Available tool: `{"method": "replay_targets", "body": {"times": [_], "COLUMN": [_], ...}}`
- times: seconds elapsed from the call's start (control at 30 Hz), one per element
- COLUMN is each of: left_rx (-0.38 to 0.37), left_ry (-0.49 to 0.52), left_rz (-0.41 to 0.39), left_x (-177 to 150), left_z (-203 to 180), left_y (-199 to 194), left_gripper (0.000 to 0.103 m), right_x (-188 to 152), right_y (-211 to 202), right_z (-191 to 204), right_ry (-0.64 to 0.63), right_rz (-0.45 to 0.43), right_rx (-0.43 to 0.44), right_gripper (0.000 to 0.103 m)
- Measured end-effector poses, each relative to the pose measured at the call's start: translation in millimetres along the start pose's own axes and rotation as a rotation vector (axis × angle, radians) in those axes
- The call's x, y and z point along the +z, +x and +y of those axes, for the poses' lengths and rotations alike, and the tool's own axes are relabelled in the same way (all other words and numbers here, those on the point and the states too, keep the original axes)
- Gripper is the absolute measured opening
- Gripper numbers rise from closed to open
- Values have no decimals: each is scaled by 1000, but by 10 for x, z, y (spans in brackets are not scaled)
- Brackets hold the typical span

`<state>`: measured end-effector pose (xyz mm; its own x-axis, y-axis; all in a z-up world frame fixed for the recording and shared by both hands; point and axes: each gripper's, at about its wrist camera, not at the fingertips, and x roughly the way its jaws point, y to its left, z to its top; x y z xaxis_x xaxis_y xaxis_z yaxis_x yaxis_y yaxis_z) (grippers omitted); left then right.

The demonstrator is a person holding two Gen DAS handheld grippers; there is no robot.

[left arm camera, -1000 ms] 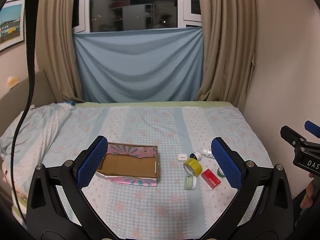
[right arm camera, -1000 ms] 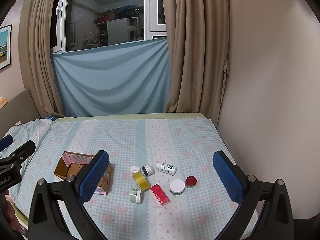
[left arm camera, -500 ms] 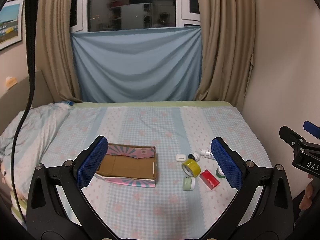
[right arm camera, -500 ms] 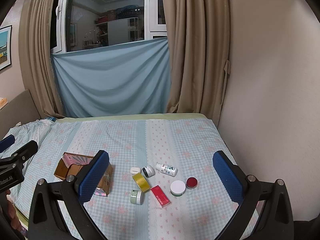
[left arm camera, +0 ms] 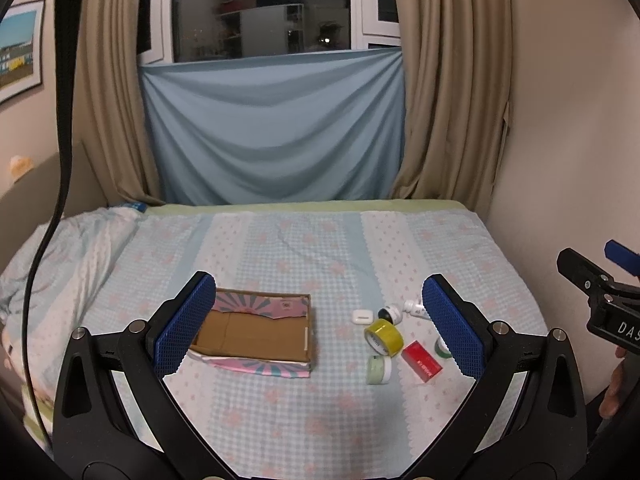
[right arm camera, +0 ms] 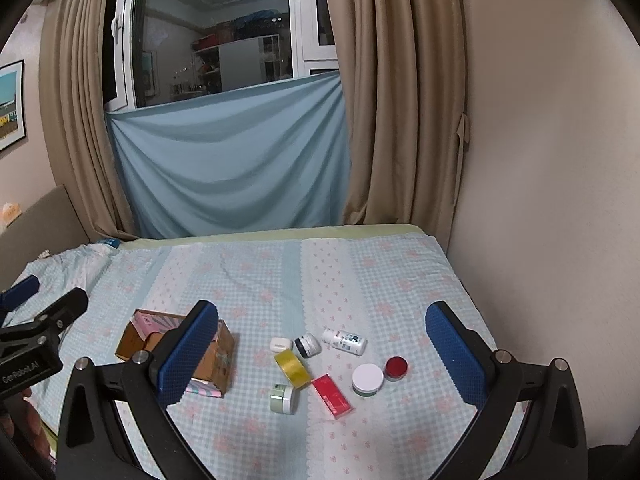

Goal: Organize rigid objects

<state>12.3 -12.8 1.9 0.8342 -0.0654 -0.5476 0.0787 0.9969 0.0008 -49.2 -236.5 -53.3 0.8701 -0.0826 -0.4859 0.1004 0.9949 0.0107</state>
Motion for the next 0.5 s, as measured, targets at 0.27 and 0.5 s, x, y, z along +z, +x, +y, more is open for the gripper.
{"method": "replay_targets", "body": {"times": [0.27,0.5], "left_rx": [-30,-47], "left_ry": [-14,-26], "left_rz": [71,204], "left_x": [-113,-451], "left_z": [-222,-624], "left_y": [378,1037], "left_gripper": [102,102], "right_x": [-52,-232], "right_y": [206,778], "right_z": [-225,-721], "right_ry": [-33,-44], "right_rz": [11,63], "right_rx": [-7,-17], "right_gripper": [103,103]}}
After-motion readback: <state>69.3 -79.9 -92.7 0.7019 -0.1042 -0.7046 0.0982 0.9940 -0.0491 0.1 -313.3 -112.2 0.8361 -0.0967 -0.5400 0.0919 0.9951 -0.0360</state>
